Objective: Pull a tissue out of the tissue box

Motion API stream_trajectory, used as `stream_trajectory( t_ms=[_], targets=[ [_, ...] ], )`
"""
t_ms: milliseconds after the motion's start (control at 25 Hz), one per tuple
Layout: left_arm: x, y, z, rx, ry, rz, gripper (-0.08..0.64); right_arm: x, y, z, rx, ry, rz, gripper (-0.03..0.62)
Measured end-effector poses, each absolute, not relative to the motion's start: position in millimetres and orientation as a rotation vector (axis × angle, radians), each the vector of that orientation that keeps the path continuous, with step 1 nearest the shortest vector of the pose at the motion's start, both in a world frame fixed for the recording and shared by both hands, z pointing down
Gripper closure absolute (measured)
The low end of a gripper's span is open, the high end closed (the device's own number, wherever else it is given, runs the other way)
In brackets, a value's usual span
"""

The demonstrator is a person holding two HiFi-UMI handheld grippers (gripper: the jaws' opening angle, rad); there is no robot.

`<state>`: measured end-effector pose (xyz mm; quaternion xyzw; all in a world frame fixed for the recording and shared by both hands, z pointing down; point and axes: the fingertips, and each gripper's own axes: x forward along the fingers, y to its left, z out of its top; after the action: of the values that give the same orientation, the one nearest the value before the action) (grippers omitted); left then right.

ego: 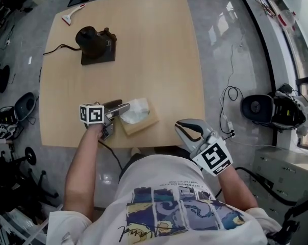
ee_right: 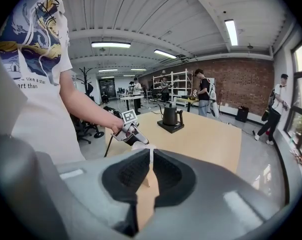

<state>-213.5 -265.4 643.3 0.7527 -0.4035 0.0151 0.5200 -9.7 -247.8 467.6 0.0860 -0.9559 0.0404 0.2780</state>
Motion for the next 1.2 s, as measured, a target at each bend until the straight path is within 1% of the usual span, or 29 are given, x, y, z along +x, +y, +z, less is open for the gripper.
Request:
stream_trajectory(
  t_ms=[200, 480, 600, 640, 680, 720, 760, 800, 920, 960, 1040, 1200],
  targets=[
    [-205.0, -264.6, 649.6, 1.769, -0.877, 0.016, 0.247, -10.1, -253.0, 470.6, 0.224, -2.562, 0.124, 0.571],
    [-207.0, -261.9, 651.9, 1.833, -0.829, 0.132, 0.330, -8.0, -254.6, 476.4, 0.230, -2.553, 0.137, 0.571],
    [-204.7, -260.2, 648.7, 1.865, -0.787, 0.188, 0.389, -7.7, -255.0, 477.1, 0.231, -2.551, 0.141, 0.571],
    [-203.6, -259.8, 647.9, 1.867, -0.771, 0.193, 0.394, -7.3, -254.9, 477.6, 0.228, -2.550, 0.135, 0.571],
    [-202.5, -259.4, 648.0, 1.866, -0.754, 0.196, 0.389, -7.4, -254.5, 478.0, 0.225, -2.549, 0.133, 0.571],
    [-201.2, -258.9, 648.7, 1.864, -0.737, 0.199, 0.358, -7.7, -254.0, 478.4, 0.225, -2.549, 0.132, 0.571],
    [-199.3, -258.5, 649.5, 1.864, -0.720, 0.204, 0.311, -8.2, -253.5, 478.8, 0.224, -2.548, 0.132, 0.571],
    [-197.1, -258.2, 650.0, 1.866, -0.703, 0.211, 0.295, -8.9, -253.2, 479.1, 0.224, -2.546, 0.133, 0.571],
    [-193.1, -258.3, 650.9, 1.882, -0.672, 0.240, 0.288, -10.5, -252.8, 478.8, 0.224, -2.543, 0.136, 0.571],
    [-193.3, -258.6, 651.7, 1.892, -0.674, 0.258, 0.299, -10.6, -253.0, 478.7, 0.225, -2.543, 0.136, 0.571],
    [-194.5, -258.9, 651.6, 1.910, -0.688, 0.285, 0.363, -10.0, -252.9, 478.8, 0.228, -2.541, 0.136, 0.571],
    [-196.3, -259.6, 642.8, 1.953, -0.710, 0.300, 0.434, -8.6, -252.1, 477.9, 0.236, -2.539, 0.134, 0.571]
  ],
)
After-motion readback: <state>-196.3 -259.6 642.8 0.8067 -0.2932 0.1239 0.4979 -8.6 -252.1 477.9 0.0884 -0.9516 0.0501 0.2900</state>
